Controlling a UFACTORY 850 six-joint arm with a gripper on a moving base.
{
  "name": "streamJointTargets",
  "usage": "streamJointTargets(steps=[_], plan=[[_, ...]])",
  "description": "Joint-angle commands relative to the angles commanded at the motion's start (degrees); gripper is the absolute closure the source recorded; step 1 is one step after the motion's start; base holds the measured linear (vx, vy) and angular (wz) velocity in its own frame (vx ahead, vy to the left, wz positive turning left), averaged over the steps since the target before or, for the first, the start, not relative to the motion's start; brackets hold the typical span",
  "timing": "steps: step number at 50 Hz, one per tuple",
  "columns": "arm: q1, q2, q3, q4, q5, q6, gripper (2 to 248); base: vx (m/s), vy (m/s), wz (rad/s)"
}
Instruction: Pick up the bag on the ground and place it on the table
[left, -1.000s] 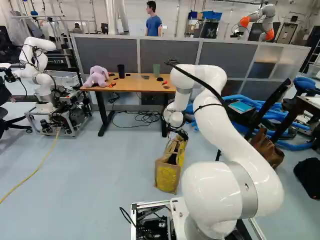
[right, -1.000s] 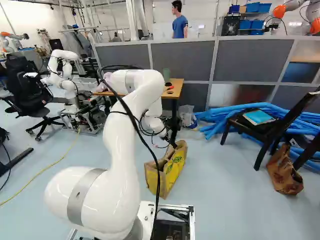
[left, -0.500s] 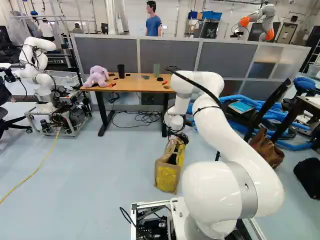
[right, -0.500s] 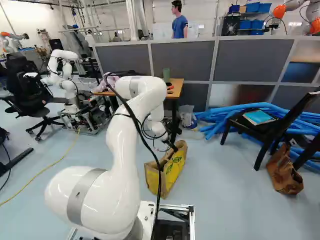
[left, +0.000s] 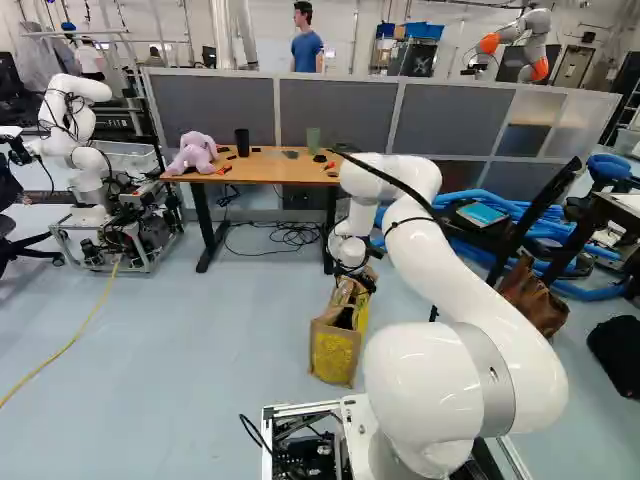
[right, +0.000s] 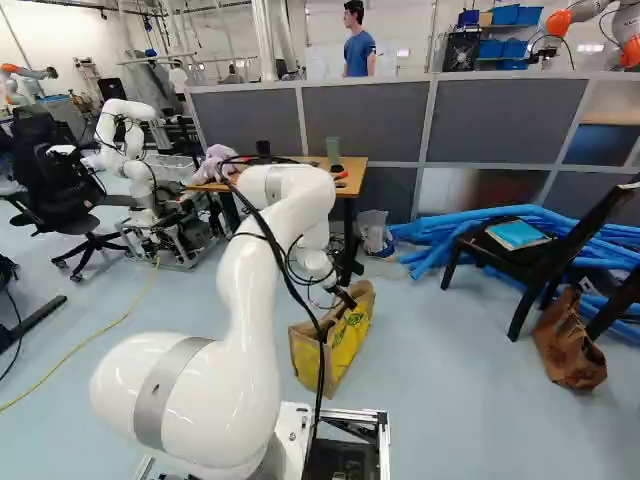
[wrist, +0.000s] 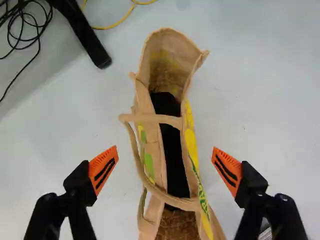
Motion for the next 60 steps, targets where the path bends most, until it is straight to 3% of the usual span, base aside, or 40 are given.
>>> streamJointTargets(steps=[60], plan=[[0.0,-12.8,-11.6,0.0,0.0,0.0,3,0.000,0.000,0.000]])
